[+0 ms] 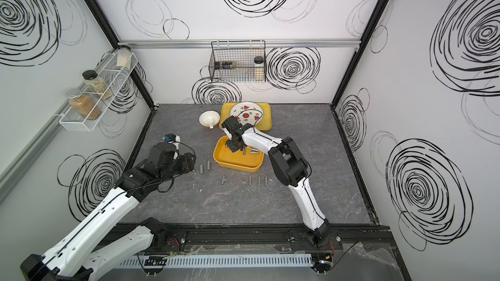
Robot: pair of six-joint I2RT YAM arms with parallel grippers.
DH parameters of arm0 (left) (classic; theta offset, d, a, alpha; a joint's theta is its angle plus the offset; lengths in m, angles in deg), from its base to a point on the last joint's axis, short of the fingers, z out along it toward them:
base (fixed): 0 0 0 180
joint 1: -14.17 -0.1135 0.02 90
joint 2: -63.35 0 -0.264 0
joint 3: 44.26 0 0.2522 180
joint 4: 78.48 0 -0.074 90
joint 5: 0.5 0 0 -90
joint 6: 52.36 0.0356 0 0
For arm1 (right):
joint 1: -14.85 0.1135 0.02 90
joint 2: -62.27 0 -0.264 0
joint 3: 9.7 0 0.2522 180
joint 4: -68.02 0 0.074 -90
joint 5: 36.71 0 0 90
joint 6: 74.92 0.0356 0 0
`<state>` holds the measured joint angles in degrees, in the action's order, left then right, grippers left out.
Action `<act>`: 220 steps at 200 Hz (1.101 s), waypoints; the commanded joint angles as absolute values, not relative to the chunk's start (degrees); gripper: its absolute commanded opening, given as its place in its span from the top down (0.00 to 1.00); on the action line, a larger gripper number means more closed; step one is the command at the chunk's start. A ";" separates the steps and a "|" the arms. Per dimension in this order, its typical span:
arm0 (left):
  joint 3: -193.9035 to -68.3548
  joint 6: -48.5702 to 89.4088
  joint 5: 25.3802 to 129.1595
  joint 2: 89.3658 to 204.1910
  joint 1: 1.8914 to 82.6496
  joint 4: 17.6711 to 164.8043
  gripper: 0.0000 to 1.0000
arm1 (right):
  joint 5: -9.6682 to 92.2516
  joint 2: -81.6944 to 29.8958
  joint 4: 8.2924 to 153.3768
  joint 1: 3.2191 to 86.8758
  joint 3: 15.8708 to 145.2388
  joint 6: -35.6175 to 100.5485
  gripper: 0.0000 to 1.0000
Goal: Take out the socket from the storage box
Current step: Pick up the socket head from the storage box.
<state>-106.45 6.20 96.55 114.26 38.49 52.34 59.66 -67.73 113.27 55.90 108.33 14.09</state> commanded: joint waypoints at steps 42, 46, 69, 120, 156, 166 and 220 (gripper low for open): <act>-106.01 7.02 95.99 114.11 37.95 54.97 0.39 | 58.86 -65.81 112.55 55.74 104.80 13.58 0.68; -106.01 7.05 96.00 114.07 37.92 54.97 0.39 | 59.45 -65.89 112.55 55.72 104.92 13.74 0.68; -105.94 6.97 96.00 114.06 37.90 54.97 0.39 | 63.82 -68.11 115.04 55.54 108.02 17.07 0.68; -105.93 7.05 95.92 114.23 37.71 55.06 0.39 | 62.81 -70.18 115.66 55.45 108.10 19.48 0.68; -105.93 7.05 95.72 114.37 37.55 55.06 0.39 | 58.80 -70.93 115.59 55.45 108.40 19.82 0.68; -105.93 7.03 95.72 114.33 37.55 55.06 0.39 | 57.82 -70.90 115.45 55.45 108.24 19.87 0.68; -105.93 7.11 95.43 114.58 37.46 55.15 0.39 | 57.61 -72.70 116.56 55.45 108.82 20.88 0.67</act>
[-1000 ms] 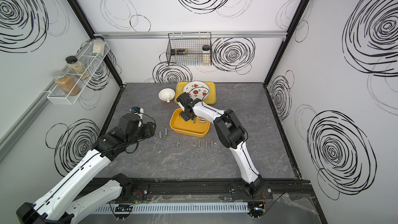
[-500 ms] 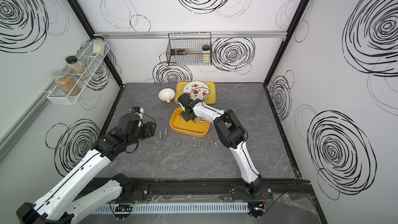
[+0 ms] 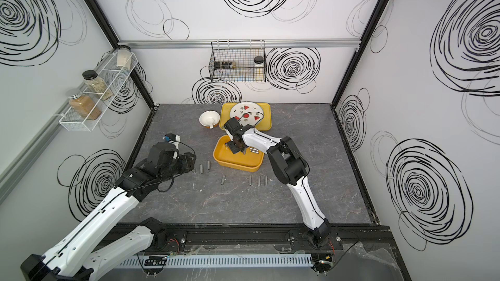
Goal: Take out the socket from the storage box
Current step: Pick up the socket head from the storage box.
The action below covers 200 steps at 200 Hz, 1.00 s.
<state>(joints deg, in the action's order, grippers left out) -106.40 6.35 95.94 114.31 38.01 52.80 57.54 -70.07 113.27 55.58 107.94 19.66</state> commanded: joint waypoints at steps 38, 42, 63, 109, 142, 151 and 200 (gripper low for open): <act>-105.84 7.12 95.39 114.59 37.38 55.20 0.39 | 58.49 -71.86 116.18 55.54 108.68 22.30 0.73; -105.84 7.08 95.39 114.61 37.29 55.16 0.39 | 58.08 -71.46 116.00 55.54 108.49 22.56 0.74; -105.84 7.08 95.39 114.68 37.38 55.15 0.39 | 56.75 -68.97 115.54 55.63 108.23 24.20 0.77; -105.84 7.08 95.39 114.68 37.39 55.15 0.39 | 55.73 -61.80 115.25 55.63 106.85 28.88 0.81; -105.83 7.06 95.33 114.68 37.38 55.15 0.39 | 55.00 -56.34 115.26 55.63 104.64 31.28 0.82; -105.84 7.10 95.30 114.68 37.37 55.15 0.39 | 55.55 -54.80 115.33 55.55 103.90 31.82 0.82; -105.76 7.09 95.21 114.68 37.37 55.24 0.39 | 62.90 -44.47 114.61 54.20 96.12 35.05 0.82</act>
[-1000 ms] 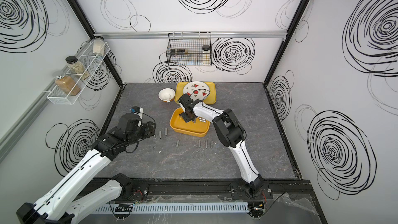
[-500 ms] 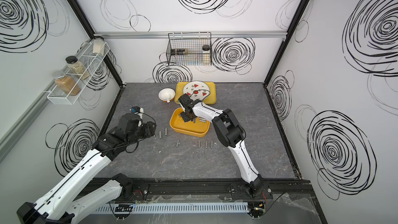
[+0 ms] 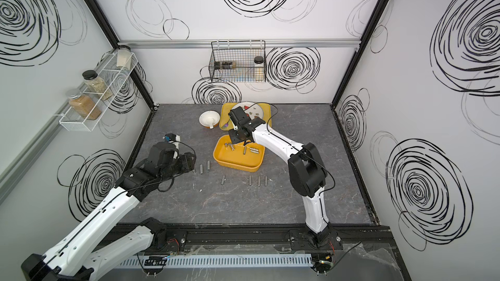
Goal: Take out the socket from the storage box
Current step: Pick up the socket head from the storage box, then place the socket head at the center of the board.
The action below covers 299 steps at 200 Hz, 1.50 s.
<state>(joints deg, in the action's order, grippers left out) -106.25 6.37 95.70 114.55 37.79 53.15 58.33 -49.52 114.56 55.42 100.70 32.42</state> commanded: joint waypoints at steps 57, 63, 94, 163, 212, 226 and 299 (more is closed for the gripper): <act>-105.77 7.09 95.00 114.85 37.40 55.24 0.39 | 60.88 -31.62 107.47 43.93 75.88 39.40 0.82; -105.83 7.08 95.06 114.85 37.37 55.24 0.39 | 60.89 -31.15 107.19 43.22 74.56 39.74 0.82; -105.75 7.05 95.22 114.68 37.37 55.15 0.39 | 61.94 -31.03 105.71 40.98 70.55 40.51 0.83; -105.79 7.03 94.80 114.50 37.46 55.23 0.39 | 66.03 -30.12 104.58 31.70 66.07 42.51 0.84; -105.57 7.71 92.99 113.53 37.52 55.76 0.39 | 69.09 -29.90 104.39 24.21 63.19 44.50 0.84; -105.57 7.82 92.51 113.36 37.57 55.94 0.39 | 69.49 -29.88 104.80 22.84 62.74 44.79 0.84; -105.40 8.31 90.82 112.91 37.50 56.47 0.38 | 68.55 -33.21 102.82 18.54 60.21 45.50 0.81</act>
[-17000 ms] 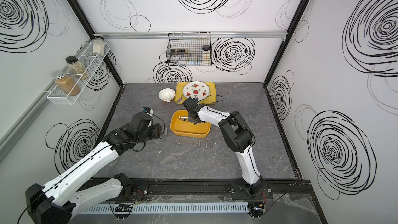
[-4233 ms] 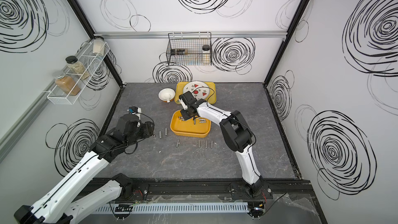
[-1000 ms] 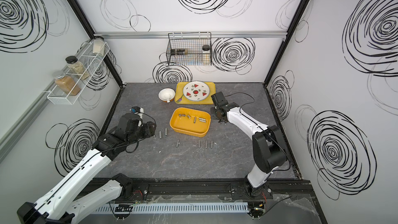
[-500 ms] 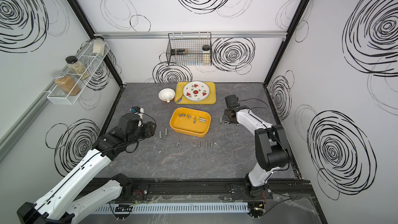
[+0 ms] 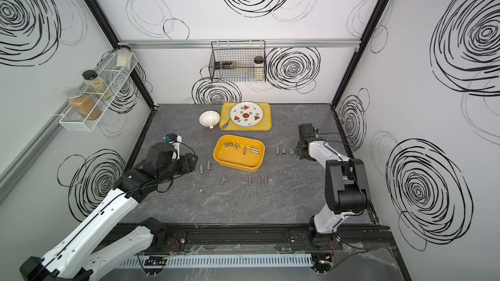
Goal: Take out the socket from the storage box
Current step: Place the socket head at the center of the board.
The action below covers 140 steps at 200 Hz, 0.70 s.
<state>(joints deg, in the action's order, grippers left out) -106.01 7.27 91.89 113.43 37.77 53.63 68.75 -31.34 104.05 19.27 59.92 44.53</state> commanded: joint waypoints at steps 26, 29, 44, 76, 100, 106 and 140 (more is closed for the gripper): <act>-105.31 8.35 90.82 112.50 37.50 56.51 0.38 | 68.82 -35.34 102.65 18.27 60.77 45.60 0.82; -105.27 8.36 90.82 112.48 37.54 56.55 0.38 | 68.70 -35.57 102.62 18.27 60.82 45.58 0.82; -105.22 8.30 90.82 112.47 37.51 56.55 0.38 | 68.11 -36.49 102.70 18.19 61.02 45.58 0.82; -105.22 8.37 90.82 112.63 37.49 56.55 0.38 | 67.62 -36.91 102.27 18.19 60.75 45.68 0.81; -105.31 8.45 90.64 112.81 37.44 56.55 0.38 | 67.07 -37.43 102.09 18.19 60.84 45.75 0.78; -105.31 8.45 90.64 112.83 37.52 56.55 0.38 | 66.87 -37.61 102.21 18.19 61.01 45.75 0.77; -105.14 8.35 90.73 112.39 37.49 56.64 0.38 | 67.17 -37.67 102.80 18.19 61.37 45.93 0.73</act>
